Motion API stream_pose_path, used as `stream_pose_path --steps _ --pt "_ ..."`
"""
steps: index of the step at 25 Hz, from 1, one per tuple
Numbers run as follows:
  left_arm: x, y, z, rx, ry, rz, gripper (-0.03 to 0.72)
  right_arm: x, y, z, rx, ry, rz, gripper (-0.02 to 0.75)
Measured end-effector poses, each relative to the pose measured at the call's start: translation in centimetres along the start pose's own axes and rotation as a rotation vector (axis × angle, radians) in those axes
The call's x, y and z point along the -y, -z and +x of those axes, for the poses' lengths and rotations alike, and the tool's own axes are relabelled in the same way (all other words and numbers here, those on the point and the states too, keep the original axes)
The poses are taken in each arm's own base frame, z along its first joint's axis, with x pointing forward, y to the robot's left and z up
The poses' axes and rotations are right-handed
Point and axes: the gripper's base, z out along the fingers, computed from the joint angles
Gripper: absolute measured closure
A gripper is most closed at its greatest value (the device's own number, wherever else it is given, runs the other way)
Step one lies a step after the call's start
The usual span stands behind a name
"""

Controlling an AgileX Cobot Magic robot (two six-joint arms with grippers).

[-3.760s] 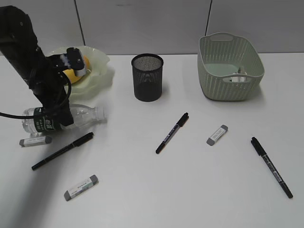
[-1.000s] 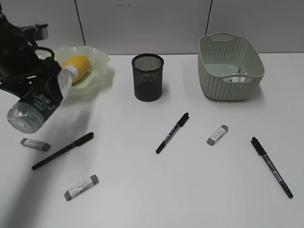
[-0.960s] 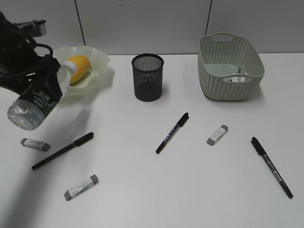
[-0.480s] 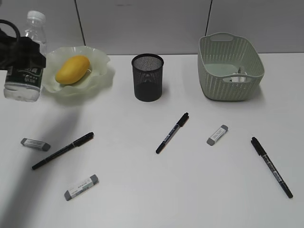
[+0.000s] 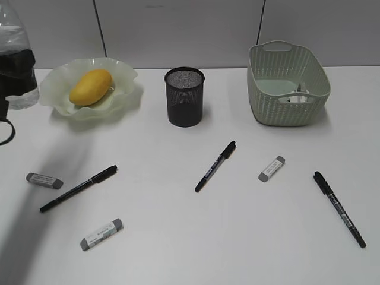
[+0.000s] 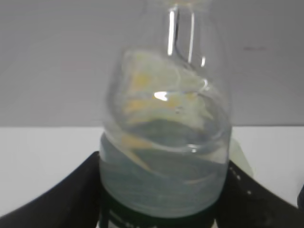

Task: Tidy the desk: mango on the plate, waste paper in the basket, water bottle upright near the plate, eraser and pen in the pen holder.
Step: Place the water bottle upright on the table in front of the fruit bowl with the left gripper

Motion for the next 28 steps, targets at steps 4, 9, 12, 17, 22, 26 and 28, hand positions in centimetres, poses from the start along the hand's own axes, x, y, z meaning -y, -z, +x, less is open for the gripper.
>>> stream_pose_path --steps 4,9,12,17,22,26,28 --pt "0.6 -1.2 1.4 0.127 -0.045 0.081 0.199 0.0 0.0 0.0 0.0 0.0 0.0 0.325" --pt "0.8 -2.9 4.7 0.134 -0.058 0.117 0.199 0.0 0.0 0.0 0.0 0.0 0.0 0.325" --pt "0.7 -3.3 6.1 0.092 -0.059 0.116 0.199 0.0 0.0 0.0 0.0 0.0 0.0 0.325" --pt "0.7 -4.0 7.3 0.065 -0.077 0.146 0.199 0.0 0.0 0.0 0.0 0.0 0.0 0.325" --pt "0.8 -5.8 8.8 0.032 -0.091 0.171 0.199 0.0 0.0 0.0 0.0 0.0 0.0 0.325" --pt "1.0 -7.4 10.1 0.01 -0.1 0.192 0.199 0.0 0.0 0.0 0.0 0.0 0.0 0.325" --pt "1.1 -8.1 10.8 -0.001 -0.107 0.208 0.199 0.0 0.0 0.0 0.0 0.0 0.0 0.325"
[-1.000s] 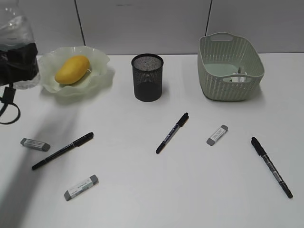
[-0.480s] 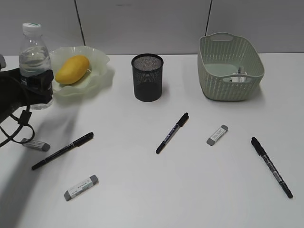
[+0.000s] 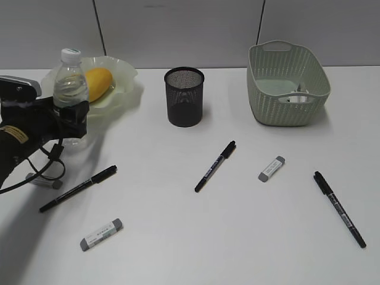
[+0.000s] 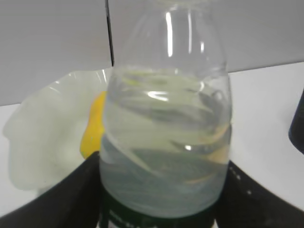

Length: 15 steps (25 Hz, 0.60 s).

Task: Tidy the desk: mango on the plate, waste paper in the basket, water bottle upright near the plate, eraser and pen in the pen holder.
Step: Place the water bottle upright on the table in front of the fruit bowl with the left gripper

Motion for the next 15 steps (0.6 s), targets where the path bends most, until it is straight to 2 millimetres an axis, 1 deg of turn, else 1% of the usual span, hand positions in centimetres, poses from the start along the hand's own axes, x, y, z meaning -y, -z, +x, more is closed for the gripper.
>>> stream_pose_path --steps 3,6,15 --pt "0.0 -0.6 0.6 -0.01 0.004 0.01 0.199 0.0 0.0 0.0 0.0 0.0 0.0 0.325" --pt "0.0 -0.7 1.1 -0.022 0.009 0.011 0.199 0.0 0.0 0.0 0.0 0.0 0.0 0.325" --pt "0.0 -0.8 1.2 -0.017 0.015 0.01 0.199 0.0 0.0 0.0 0.0 0.0 0.0 0.325"
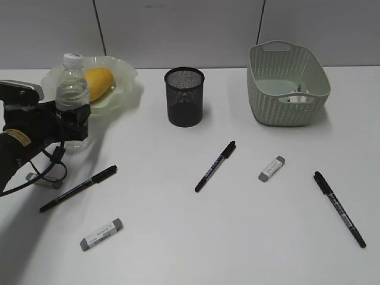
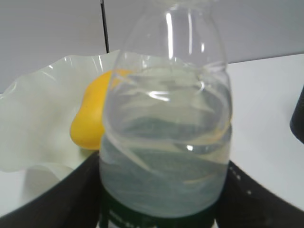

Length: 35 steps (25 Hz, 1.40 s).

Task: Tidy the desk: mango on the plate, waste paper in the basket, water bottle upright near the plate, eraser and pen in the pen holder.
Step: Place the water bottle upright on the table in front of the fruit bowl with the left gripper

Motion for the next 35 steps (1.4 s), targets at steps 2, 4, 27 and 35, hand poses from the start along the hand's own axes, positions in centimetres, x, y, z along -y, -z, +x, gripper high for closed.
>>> stream_pose_path --steps 2,4,27,35 --pt "0.0 0.0 0.0 0.0 0.0 0.0 0.199 0.0 0.0 0.0 0.0 0.0 0.0 0.325" --pt "0.0 0.1 0.1 0.0 0.001 0.0 0.199 0.0 0.0 0.0 0.0 0.0 0.0 0.325" --pt "-0.1 1.7 1.0 -0.017 0.029 -0.039 0.125 0.0 0.0 0.0 0.0 0.0 0.0 0.325" --pt "-0.1 1.7 1.0 -0.027 0.031 -0.044 0.038 0.0 0.0 0.0 0.0 0.0 0.0 0.325"
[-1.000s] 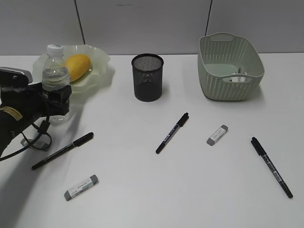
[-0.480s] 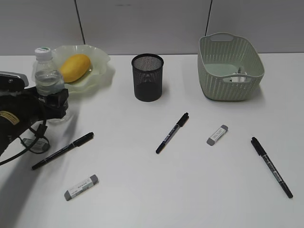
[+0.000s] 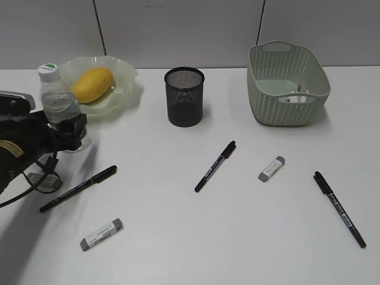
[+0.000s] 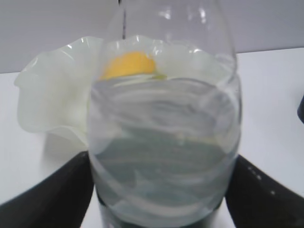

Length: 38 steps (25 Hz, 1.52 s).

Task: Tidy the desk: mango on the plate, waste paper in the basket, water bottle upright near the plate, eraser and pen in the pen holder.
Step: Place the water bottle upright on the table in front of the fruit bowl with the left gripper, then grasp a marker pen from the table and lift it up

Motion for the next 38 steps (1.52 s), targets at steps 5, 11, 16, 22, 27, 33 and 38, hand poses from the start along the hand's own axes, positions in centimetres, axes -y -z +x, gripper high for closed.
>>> stream_pose_path --steps 5,11,16,22,27,33,38 --pt "0.1 1.1 -0.7 0.003 -0.001 0.0 0.034 0.0 0.0 0.0 0.0 0.0 0.0 0.325" --pt "0.3 2.8 -2.5 0.042 -0.005 0.0 0.034 0.0 0.0 0.0 0.0 0.0 0.0 0.325" --pt "0.6 5.1 -3.5 0.056 -0.005 -0.004 0.041 0.0 0.0 0.0 0.0 0.0 0.0 0.325" --pt "0.8 7.7 -6.4 0.042 -0.018 -0.018 0.057 0.0 0.0 0.0 0.0 0.0 0.0 0.325" --pt "0.7 9.5 -8.4 -0.1 0.001 -0.057 0.091 0.0 0.0 0.0 0.0 0.0 0.0 0.325" --pt "0.5 10.9 -11.0 -0.353 0.028 -0.109 0.103 0.0 0.0 0.0 0.0 0.0 0.0 0.325" --pt "0.5 12.4 -13.1 -0.601 0.056 -0.143 0.106 0.0 0.0 0.0 0.0 0.0 0.0 0.325"
